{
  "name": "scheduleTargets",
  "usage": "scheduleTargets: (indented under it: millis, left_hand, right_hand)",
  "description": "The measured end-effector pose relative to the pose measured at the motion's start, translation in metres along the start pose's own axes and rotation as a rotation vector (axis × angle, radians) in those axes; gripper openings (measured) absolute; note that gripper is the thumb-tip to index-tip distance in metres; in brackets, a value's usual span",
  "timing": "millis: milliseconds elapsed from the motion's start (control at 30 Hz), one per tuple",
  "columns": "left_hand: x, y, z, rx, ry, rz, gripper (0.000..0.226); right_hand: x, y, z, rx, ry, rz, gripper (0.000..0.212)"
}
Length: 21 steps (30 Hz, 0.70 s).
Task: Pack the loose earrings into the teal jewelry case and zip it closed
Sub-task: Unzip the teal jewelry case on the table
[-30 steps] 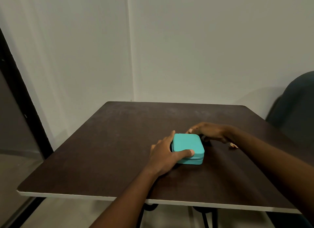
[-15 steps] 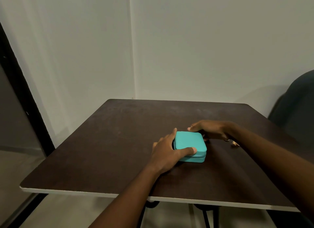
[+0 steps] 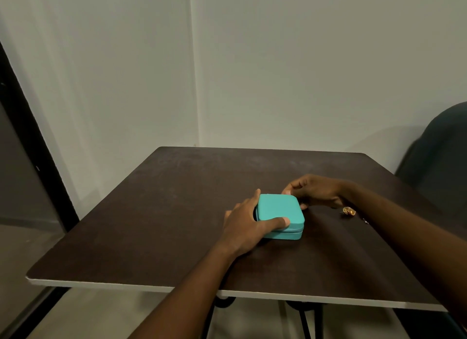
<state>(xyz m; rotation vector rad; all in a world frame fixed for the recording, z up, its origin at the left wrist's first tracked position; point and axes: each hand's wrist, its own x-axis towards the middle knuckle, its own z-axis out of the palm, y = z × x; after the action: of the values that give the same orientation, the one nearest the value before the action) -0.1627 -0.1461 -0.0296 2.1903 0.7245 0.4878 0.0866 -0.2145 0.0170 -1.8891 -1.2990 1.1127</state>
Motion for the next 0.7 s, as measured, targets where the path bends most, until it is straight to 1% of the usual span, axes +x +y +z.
scheduleTargets:
  millis: [100, 200, 267, 367, 467, 567, 700]
  left_hand:
    - [-0.001, 0.001, -0.001, 0.007, 0.01, 0.005, 0.102]
    - [-0.001, 0.002, -0.001, 0.004, 0.016, 0.009, 0.102]
    - [-0.001, 0.001, -0.001, 0.002, 0.018, 0.008, 0.103]
    - [0.0, 0.0, 0.0, 0.0, 0.016, 0.009, 0.103]
    - [-0.001, 0.0, 0.0, -0.001, 0.021, 0.01, 0.102]
    - [0.0, -0.001, 0.0, 0.001, 0.014, 0.012, 0.102]
    - [0.0, -0.001, 0.001, 0.0, 0.012, 0.009, 0.104]
  right_hand:
    - [0.003, 0.004, 0.003, -0.062, 0.092, -0.094, 0.021]
    - [0.003, 0.003, 0.006, -0.1, 0.164, -0.133, 0.02]
    - [0.005, 0.001, 0.007, -0.118, 0.175, -0.107, 0.02]
    - [0.006, -0.006, 0.008, -0.112, 0.184, 0.014, 0.022]
    - [0.007, -0.013, 0.008, -0.067, 0.172, 0.117, 0.023]
    - [0.008, -0.017, 0.006, -0.067, 0.127, 0.17, 0.022]
    - [-0.002, -0.012, 0.002, 0.006, 0.021, 0.126, 0.023]
